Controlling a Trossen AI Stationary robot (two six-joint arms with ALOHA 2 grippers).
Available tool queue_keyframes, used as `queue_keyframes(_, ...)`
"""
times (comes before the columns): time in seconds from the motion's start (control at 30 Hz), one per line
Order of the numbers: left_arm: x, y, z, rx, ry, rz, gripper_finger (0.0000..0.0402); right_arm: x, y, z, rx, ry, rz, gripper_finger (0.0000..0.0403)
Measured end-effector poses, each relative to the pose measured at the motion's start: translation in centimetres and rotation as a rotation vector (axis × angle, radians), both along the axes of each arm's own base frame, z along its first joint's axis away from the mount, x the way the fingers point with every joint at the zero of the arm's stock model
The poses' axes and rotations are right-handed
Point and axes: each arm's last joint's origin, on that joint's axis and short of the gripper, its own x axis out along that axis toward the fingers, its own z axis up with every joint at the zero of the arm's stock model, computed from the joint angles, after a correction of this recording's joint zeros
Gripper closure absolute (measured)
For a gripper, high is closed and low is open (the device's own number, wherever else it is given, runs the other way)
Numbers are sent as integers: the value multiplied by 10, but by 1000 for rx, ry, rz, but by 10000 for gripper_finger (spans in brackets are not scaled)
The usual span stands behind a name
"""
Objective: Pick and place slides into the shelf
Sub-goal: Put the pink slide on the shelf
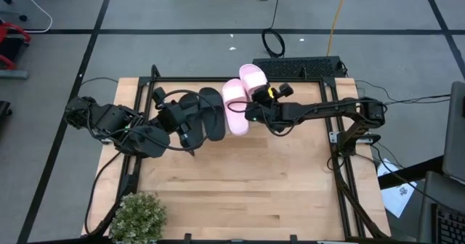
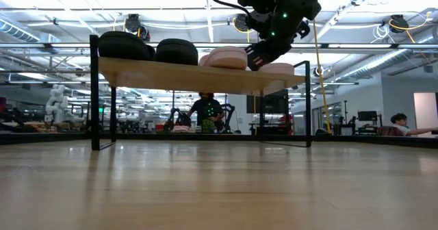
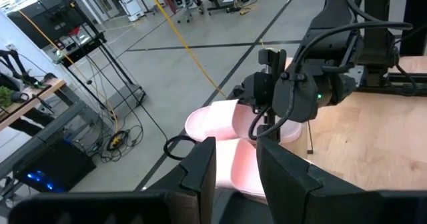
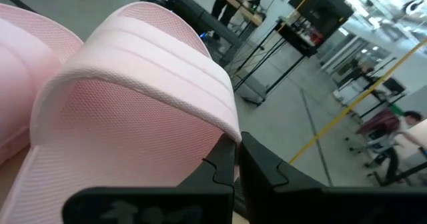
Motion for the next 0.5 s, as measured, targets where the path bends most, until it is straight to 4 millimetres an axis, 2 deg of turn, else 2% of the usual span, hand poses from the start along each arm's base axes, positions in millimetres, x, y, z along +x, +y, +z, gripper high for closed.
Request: queue_keyframes(0.5,0,0,0,8,7,-4,289,5,6,4,-76,25,-10,403)
